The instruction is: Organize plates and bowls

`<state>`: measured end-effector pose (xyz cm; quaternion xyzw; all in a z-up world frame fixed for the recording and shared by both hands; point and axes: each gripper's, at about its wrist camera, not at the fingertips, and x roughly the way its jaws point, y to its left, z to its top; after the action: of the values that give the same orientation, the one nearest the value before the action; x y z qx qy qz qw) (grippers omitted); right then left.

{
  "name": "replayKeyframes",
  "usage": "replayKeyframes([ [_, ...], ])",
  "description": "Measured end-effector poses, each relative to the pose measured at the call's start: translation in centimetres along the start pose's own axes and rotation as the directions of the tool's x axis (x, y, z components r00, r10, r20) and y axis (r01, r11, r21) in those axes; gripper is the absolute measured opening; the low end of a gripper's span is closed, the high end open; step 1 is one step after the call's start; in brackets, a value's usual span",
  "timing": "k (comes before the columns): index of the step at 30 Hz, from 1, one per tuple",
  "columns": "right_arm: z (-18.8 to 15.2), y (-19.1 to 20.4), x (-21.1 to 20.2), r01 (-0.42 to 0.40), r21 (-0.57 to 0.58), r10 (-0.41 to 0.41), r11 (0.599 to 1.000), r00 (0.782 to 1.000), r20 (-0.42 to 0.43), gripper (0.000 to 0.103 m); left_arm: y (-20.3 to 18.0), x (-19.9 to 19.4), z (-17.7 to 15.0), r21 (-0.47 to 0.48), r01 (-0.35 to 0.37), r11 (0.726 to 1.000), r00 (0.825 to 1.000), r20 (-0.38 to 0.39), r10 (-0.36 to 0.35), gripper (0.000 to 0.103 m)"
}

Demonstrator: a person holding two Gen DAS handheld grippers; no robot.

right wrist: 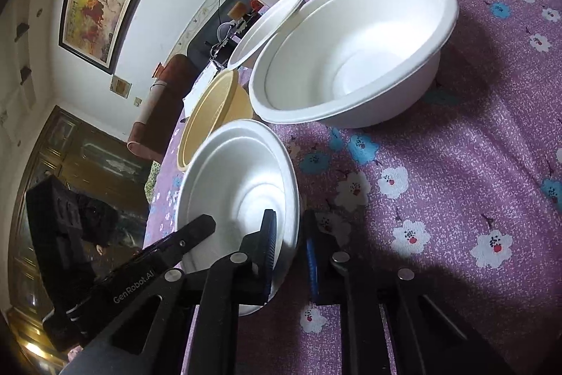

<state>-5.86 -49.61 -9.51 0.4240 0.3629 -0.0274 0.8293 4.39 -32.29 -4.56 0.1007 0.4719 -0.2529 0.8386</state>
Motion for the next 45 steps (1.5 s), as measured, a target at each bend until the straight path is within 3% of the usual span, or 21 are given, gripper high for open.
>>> replayKeyframes([
  [14, -1.2, 1.9, -0.3, 0.000, -0.080, 0.001, 0.997, 1.000, 0.017, 0.010, 0.7, -2.0, -0.5, 0.028, -0.043, 0.999, 0.997, 0.070, 0.041, 0.009],
  [23, -2.5, 4.8, -0.8, -0.005, -0.138, 0.010, 0.990, 0.999, 0.034, 0.010, 3.2, -4.5, -1.4, -0.005, -0.053, 0.999, 0.993, 0.109, 0.053, 0.009],
  [36, -6.7, 14.4, -0.8, 0.121, -0.326, -0.103, 0.938, 0.992, 0.072, 0.009, 9.4, -10.0, -4.4, -0.127, -0.050, 0.991, 0.982, 0.174, 0.072, 0.010],
  [45, -10.3, 21.4, -0.9, 0.075, -0.463, -0.060, 0.883, 0.997, 0.048, 0.009, 15.1, -15.0, -8.0, -0.257, -0.074, 0.963, 0.966, 0.221, 0.134, 0.011],
])
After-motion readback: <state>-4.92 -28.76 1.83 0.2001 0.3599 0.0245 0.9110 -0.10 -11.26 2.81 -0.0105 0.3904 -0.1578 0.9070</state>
